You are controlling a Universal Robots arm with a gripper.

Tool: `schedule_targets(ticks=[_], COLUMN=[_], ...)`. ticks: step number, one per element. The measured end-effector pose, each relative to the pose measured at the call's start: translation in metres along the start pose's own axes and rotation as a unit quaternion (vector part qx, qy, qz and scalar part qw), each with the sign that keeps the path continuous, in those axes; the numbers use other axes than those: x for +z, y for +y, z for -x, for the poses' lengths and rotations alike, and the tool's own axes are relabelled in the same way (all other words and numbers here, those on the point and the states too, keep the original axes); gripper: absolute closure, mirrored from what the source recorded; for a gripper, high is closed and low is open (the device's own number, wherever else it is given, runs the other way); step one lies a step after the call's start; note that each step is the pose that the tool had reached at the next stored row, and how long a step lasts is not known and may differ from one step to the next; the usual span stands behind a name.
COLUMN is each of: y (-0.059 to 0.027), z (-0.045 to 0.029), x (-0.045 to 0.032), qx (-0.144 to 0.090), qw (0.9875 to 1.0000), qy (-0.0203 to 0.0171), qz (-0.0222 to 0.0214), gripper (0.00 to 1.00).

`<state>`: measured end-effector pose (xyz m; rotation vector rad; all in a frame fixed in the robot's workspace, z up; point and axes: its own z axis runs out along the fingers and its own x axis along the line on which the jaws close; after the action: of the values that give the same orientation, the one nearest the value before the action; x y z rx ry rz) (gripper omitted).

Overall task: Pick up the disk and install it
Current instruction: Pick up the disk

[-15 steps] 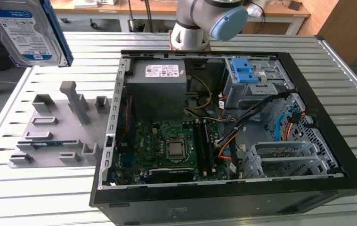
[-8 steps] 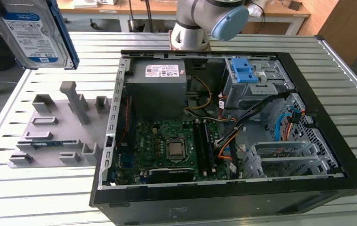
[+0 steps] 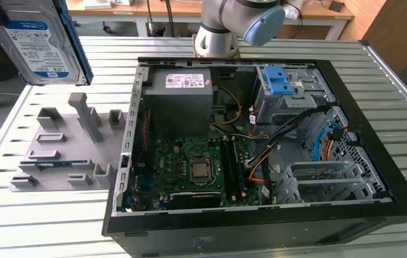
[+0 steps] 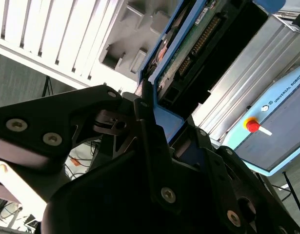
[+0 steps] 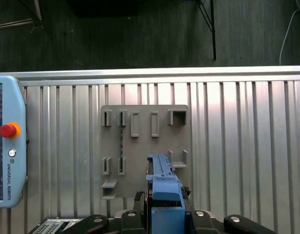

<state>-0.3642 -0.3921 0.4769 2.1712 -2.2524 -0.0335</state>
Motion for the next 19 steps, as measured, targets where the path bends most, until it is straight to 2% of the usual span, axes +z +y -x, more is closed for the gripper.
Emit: schedule_targets(ticks=[5,8,16,19], y=[-0.0048,-0.0118,-0.0296,-0.0313], z=[-0.0094,-0.0151,-0.0222,-0.0225], x=[-0.0001,-0.0003,-0.0008,-0.0008], qx=[0.0,0.0,0.0,0.0], qw=[1.0,1.0,1.0,1.0], qy=[-0.002,-0.0023,-0.0023,-0.0023], qz=[0.0,0.0001,0.0008,0.0007], gripper=[0.64,0.64,0.64,0.64])
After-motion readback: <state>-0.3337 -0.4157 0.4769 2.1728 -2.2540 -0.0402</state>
